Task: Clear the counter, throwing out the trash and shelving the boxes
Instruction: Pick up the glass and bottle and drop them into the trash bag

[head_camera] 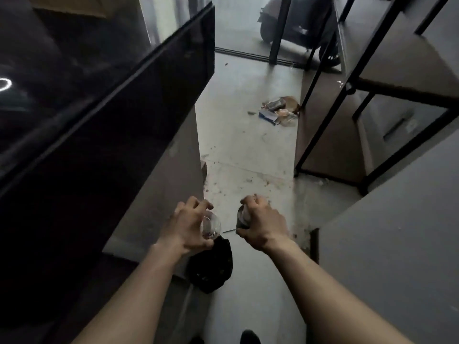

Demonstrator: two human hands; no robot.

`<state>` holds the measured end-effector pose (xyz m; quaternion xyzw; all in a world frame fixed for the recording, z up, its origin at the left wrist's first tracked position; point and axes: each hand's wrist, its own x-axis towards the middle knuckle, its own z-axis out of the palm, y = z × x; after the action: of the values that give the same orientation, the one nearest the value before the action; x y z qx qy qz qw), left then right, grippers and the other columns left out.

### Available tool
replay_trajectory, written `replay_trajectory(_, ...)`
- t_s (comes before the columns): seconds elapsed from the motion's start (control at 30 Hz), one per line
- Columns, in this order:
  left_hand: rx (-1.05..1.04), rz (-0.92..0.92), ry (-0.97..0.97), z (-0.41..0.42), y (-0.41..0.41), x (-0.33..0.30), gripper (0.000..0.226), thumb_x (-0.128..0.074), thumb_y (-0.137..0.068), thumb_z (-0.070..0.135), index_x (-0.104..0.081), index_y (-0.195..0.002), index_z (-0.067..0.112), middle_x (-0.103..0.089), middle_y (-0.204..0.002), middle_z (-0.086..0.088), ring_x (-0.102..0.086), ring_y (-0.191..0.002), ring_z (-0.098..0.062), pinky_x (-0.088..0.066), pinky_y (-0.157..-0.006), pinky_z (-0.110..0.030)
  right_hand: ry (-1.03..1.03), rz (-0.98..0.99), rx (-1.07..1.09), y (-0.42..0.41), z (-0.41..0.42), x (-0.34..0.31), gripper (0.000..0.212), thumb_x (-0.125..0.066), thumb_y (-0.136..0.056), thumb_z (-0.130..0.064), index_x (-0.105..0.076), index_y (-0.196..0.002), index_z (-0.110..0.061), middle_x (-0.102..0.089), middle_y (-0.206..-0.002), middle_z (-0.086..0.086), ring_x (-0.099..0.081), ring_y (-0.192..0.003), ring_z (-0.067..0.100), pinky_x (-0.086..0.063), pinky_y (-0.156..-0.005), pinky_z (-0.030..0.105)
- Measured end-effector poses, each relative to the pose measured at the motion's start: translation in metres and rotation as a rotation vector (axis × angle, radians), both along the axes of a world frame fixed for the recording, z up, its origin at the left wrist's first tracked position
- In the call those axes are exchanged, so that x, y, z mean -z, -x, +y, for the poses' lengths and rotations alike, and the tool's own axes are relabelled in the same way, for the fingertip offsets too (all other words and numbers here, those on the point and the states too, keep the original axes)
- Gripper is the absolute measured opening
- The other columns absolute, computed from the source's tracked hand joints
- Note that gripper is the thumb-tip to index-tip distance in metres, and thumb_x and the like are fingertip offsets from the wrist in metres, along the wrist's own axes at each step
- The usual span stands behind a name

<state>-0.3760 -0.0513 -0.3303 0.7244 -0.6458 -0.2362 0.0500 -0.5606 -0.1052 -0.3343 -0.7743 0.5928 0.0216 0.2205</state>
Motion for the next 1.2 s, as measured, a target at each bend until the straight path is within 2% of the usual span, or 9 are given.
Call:
replay_trajectory(0.1,-0.061,-0.014,-0.034,-0.001,-0.002,0.058,0.079,-0.082,-0.059,0.046,-0.053,-0.132,0.034,-0.055,-0.126,0.001,-0.055,-0.112,-0.028,-0.055,-0.094,-0.042,-0.041,-0.017,-0.017,-0.003,-0.004,0.063,0.064,-0.076,-0.081,-0.037,-0.047,-0.137,-0.026,-0.053,-0.126,0.007,-0.064,-0.107,0.037,-0.05,-0.078,0.041)
replay_trajectory(0.2,-0.116,-0.011,-0.056,-0.006,0.002,0.118,0.08,-0.083,-0.058,0.046,-0.053,-0.132,0.034,-0.055,-0.123,0.0,-0.056,-0.109,-0.028,-0.055,-0.093,-0.044,-0.091,-0.021,-0.033,-0.005,-0.008,0.127,0.065,-0.078,-0.08,-0.035,-0.047,-0.137,-0.026,-0.053,-0.126,0.007,-0.063,-0.108,0.037,-0.053,-0.081,0.043)
replay_trajectory(0.47,-0.172,-0.038,-0.202,0.002,0.012,0.295,0.085,-0.088,-0.061,0.043,-0.052,-0.138,0.03,-0.052,-0.128,-0.004,-0.053,-0.116,-0.033,-0.054,-0.095,-0.045,-0.181,-0.049,-0.006,-0.008,-0.007,0.311,0.065,-0.08,-0.081,-0.035,-0.048,-0.136,-0.024,-0.053,-0.126,0.007,-0.064,-0.107,0.036,-0.051,-0.078,0.04)
replay_trajectory(0.63,-0.193,-0.071,-0.268,0.012,0.015,0.374,0.087,-0.088,-0.063,0.041,-0.05,-0.141,0.029,-0.051,-0.131,-0.005,-0.052,-0.119,-0.034,-0.054,-0.094,-0.047,-0.227,-0.051,-0.03,-0.012,0.001,0.393,0.064,-0.081,-0.08,-0.033,-0.049,-0.134,-0.022,-0.052,-0.126,0.007,-0.063,-0.106,0.037,-0.047,-0.074,0.037)
replay_trajectory(0.83,-0.226,-0.1,-0.259,-0.002,0.015,0.424,0.09,-0.087,-0.063,0.042,-0.047,-0.143,0.029,-0.049,-0.135,-0.004,-0.05,-0.122,-0.034,-0.054,-0.089,-0.047,-0.244,-0.068,-0.059,-0.027,-0.002,0.446,0.066,-0.083,-0.079,-0.031,-0.048,-0.135,-0.022,-0.052,-0.126,0.007,-0.062,-0.107,0.035,-0.045,-0.072,0.037)
replay_trajectory(0.9,-0.231,-0.105,-0.245,-0.009,0.013,0.435,0.093,-0.088,-0.064,0.043,-0.045,-0.145,0.03,-0.047,-0.137,-0.004,-0.05,-0.123,-0.034,-0.054,-0.089,-0.047,-0.261,-0.099,-0.059,-0.032,-0.007,0.457,0.073,-0.082,-0.08,-0.028,-0.045,-0.142,-0.023,-0.051,-0.13,0.007,-0.061,-0.112,0.035,-0.051,-0.079,0.04)
replay_trajectory(1.03,-0.241,-0.077,-0.271,-0.015,0.011,0.446,0.104,-0.091,-0.063,0.046,-0.037,-0.151,0.031,-0.034,-0.152,-0.003,-0.044,-0.133,-0.034,-0.052,-0.097,-0.048,-0.343,-0.119,-0.074,-0.029,-0.012,0.463,0.089,-0.079,-0.086,-0.029,-0.028,-0.159,-0.026,-0.046,-0.145,0.007,-0.054,-0.126,0.032,-0.052,-0.096,0.043)
replay_trajectory(1.1,-0.23,-0.081,-0.295,-0.013,0.013,0.444,0.107,-0.09,-0.063,0.048,-0.033,-0.153,0.032,-0.028,-0.158,-0.003,-0.041,-0.139,-0.034,-0.05,-0.1,-0.048,-0.361,-0.095,-0.076,-0.021,-0.011,0.46,0.085,-0.073,-0.09,-0.033,-0.026,-0.16,-0.025,-0.045,-0.146,0.006,-0.053,-0.129,0.032,-0.051,-0.097,0.043)
replay_trajectory(1.2,-0.196,-0.089,-0.3,-0.011,0.018,0.434,0.107,-0.087,-0.066,0.051,-0.031,-0.155,0.032,-0.03,-0.159,-0.003,-0.041,-0.141,-0.032,-0.047,-0.105,-0.046,-0.369,-0.054,-0.078,-0.006,-0.009,0.448,0.079,-0.067,-0.094,-0.037,-0.025,-0.16,-0.024,-0.045,-0.146,0.006,-0.051,-0.13,0.031,-0.051,-0.096,0.044)
